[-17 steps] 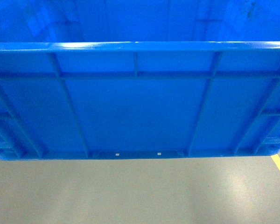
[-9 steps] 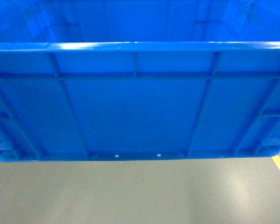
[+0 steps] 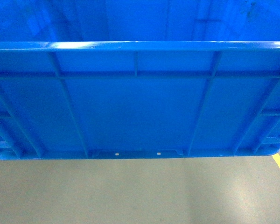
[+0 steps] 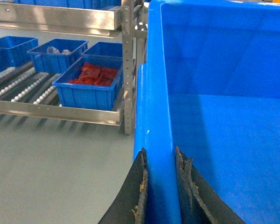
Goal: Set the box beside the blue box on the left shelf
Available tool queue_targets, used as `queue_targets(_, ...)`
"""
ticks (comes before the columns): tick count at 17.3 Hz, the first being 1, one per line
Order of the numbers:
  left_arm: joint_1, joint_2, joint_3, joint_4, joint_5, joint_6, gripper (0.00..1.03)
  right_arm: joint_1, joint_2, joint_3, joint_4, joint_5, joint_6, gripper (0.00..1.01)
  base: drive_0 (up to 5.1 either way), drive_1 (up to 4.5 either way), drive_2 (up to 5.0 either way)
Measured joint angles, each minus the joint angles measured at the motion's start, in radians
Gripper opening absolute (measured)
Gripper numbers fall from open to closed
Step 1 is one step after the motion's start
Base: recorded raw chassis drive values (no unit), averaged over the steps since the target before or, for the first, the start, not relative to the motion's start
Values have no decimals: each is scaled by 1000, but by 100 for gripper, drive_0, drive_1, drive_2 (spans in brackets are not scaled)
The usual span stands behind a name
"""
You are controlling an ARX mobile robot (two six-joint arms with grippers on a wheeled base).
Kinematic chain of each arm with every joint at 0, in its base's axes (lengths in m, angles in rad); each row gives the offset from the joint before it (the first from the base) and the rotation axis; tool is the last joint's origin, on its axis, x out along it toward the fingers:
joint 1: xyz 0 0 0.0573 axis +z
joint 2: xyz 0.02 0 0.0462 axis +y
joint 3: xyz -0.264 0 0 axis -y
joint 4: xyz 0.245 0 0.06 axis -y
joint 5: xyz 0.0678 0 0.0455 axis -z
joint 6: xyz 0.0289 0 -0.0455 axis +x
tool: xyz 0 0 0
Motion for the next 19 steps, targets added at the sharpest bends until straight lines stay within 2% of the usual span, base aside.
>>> queue_targets(16, 0, 0, 0, -1, 0, 0, 11, 0, 0, 0, 0, 0, 0, 9, 5, 409, -400)
queue_targets(19, 0, 2, 0, -1, 0, 0, 11, 0, 2, 0, 0, 0, 0, 9, 0, 0, 0)
